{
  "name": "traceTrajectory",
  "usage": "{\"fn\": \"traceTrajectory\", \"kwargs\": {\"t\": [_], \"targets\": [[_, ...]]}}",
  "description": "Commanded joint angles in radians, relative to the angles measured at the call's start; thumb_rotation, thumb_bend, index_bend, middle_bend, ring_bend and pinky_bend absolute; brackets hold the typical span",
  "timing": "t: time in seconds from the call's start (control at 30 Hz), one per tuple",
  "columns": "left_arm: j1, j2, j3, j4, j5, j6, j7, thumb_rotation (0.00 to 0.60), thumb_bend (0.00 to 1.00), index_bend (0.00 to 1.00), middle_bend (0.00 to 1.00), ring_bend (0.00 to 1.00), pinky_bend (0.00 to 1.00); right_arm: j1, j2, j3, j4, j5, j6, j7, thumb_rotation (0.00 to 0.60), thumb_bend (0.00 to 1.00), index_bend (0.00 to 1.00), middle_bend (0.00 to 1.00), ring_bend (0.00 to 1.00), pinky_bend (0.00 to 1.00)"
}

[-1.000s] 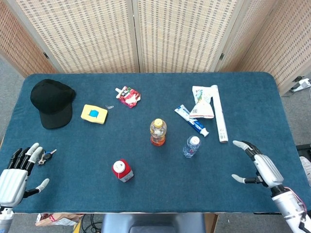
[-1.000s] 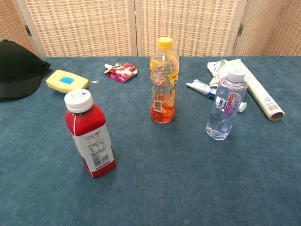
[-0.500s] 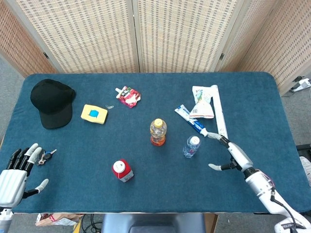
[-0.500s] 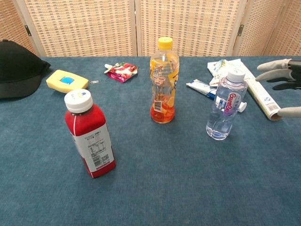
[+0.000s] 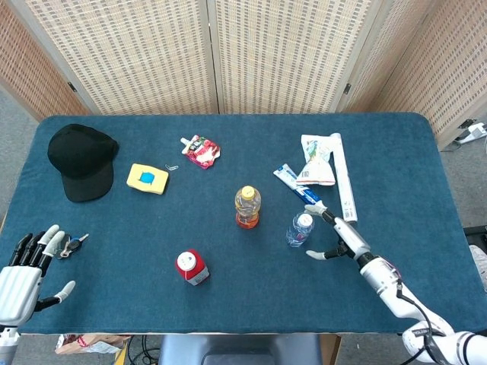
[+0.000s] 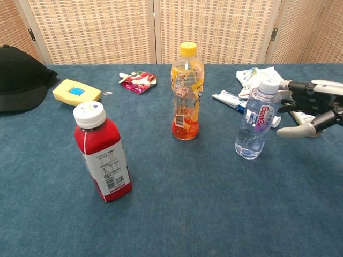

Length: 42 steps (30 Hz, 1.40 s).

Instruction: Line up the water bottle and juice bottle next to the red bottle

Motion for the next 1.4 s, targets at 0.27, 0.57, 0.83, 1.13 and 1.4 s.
{"fn": "traceTrajectory", "kwargs": {"t": [0.27,0.57,0.83,1.13,1.4], "targets": [[0.002,0.006,0.0,0.002,-0.002,0.001,-0.01,0.6,0.19,0.05,0.04,0.02,0.01,0.041,-0.074,0.01,0.08,0.029,-0.035,-0.005,0.6,0.3,0.24,0.22,0.11,0.11],[-0.002,0.007,-0.001,-0.005,-0.003,-0.007,-0.003,0.6,0.19,0.05,0.04,0.02,0.01,0.045,-0.1,-0.001,0.107,0.018,-0.016,0.001,0.6,0.41,0.37,0.32,0.21,0.19],[-0.005,0.005,-0.002,-0.007,-0.002,-0.01,0.001,0.6,0.19,0.05,0.04,0.02,0.01,0.031,-0.062,-0.024,0.05,-0.031,0.049,-0.001,0.6,0.42,0.4,0.35,0.25,0.22],[-0.005,0.012,-0.001,-0.018,0.007,-0.005,0.008,0.6,0.19,0.05,0.04,0.02,0.01,0.053,-0.02,-0.062,-0.075,-0.119,0.074,0.019,0.6,0.42,0.41,0.35,0.26,0.22],[0.002,0.019,0.002,-0.021,0.012,0.005,0.006,0.6,0.19,0.05,0.04,0.02,0.01,0.089,-0.058,-0.065,-0.115,-0.141,0.07,-0.037,0.6,0.42,0.41,0.35,0.26,0.22]]}}
